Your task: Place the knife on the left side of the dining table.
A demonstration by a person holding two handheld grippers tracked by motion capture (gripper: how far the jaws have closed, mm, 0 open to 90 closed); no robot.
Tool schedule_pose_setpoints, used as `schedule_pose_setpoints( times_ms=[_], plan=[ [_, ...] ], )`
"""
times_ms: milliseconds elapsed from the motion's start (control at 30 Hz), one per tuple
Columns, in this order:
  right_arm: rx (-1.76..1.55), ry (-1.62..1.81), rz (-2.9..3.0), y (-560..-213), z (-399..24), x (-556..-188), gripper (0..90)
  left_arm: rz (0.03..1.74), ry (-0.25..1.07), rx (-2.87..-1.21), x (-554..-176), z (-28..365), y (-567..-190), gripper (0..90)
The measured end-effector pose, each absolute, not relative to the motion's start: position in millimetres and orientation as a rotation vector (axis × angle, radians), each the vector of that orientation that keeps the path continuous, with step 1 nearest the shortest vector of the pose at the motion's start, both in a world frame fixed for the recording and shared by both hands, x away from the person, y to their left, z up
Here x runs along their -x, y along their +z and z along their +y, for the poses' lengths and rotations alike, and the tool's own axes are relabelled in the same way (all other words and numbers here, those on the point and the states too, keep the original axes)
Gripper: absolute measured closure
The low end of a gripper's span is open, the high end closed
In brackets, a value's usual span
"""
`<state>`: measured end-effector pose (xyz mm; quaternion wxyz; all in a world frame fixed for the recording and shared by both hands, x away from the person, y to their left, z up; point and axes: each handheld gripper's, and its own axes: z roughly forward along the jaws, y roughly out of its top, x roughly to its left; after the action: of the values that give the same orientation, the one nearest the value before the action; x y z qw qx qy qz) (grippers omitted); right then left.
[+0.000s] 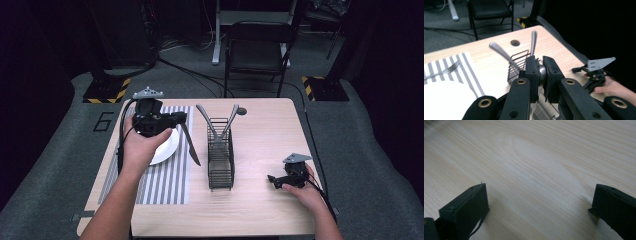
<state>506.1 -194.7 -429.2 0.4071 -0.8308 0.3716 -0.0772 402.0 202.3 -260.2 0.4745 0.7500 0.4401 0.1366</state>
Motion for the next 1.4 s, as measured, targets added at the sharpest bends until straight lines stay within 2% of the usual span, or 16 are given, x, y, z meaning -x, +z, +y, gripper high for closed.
schedule_pose_setpoints(
  times_ms=[267, 800, 1400],
  plan=[
    [2.096, -0.193, 0.938, -429.2, -194.6, -506.1, 0.0, 1.158, 0.316, -1.826, -410.2, 217.5, -289.9, 83.1],
    [2.096, -0.194, 0.937, -429.2, -194.6, -506.1, 0.0, 1.271, 0.333, -1.781, -414.5, 244.0, -322.9, 83.1],
    [2.095, -0.194, 0.938, -429.2, -194.6, -506.1, 0.0, 1.334, 0.337, -1.716, -419.1, 262.9, -343.1, 83.2]
  ],
)
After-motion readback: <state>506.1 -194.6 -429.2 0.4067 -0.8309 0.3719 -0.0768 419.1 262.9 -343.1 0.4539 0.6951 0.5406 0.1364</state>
